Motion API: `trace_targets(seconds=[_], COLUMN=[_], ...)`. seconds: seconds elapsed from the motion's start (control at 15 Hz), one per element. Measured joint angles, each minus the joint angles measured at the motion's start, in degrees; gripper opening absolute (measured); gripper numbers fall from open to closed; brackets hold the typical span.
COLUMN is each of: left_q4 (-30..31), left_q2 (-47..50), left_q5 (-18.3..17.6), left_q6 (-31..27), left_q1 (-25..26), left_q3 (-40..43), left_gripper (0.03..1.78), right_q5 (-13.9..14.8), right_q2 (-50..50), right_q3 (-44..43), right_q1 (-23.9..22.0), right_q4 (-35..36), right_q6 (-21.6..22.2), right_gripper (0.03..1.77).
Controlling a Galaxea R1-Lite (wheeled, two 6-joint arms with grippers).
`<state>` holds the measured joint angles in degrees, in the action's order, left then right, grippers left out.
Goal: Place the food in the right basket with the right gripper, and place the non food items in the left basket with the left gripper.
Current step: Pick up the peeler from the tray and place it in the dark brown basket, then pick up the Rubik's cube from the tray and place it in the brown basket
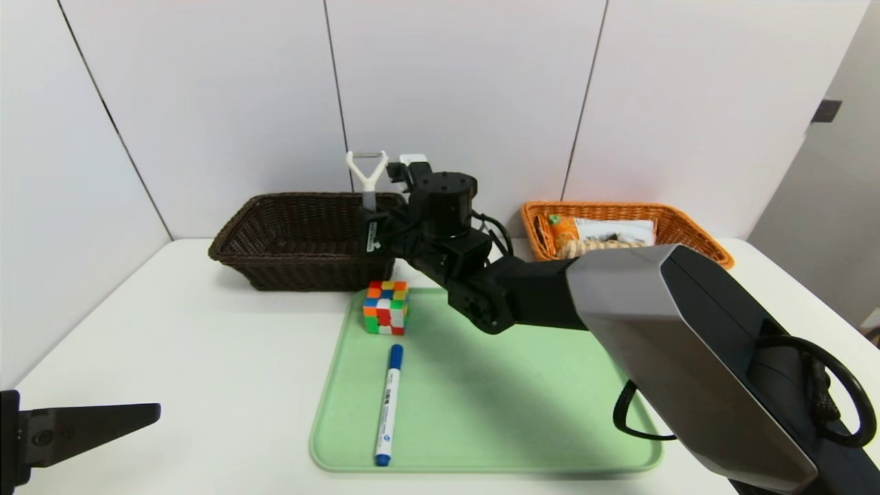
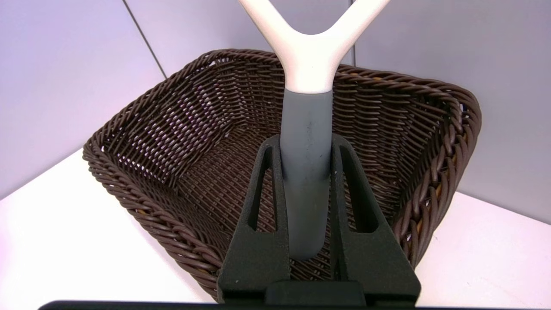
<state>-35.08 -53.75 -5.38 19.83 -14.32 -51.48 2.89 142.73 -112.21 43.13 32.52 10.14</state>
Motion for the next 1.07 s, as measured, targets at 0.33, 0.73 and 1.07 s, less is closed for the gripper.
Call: trace_targets(seconds=[0.33, 0.73, 1.07], left_q4=[0.83, 0.8, 1.27], left_q2=[-0.41, -0.85, -2.15], left_q5=[-0.13, -0.16, 0.01], left_q6=[-0.1, -0.21, -0.35], left_q1=[0.0, -0.04, -0.09], left_q3=[0.05, 0.07, -3.36], left_gripper=[1.69, 1.69, 1.69], right_q5=[-0.06, 0.35, 1.18], right_q2=[-0.02, -0.39, -4.35], right_q3=[0.0, 0.0, 0.06], right_q1=[-0.02, 0.06, -0.35], right_q4=[-0.26, -0.22, -4.28], right_q6=[-0.06, -0.59, -0.74], right_gripper=[0.28, 0.96, 1.32])
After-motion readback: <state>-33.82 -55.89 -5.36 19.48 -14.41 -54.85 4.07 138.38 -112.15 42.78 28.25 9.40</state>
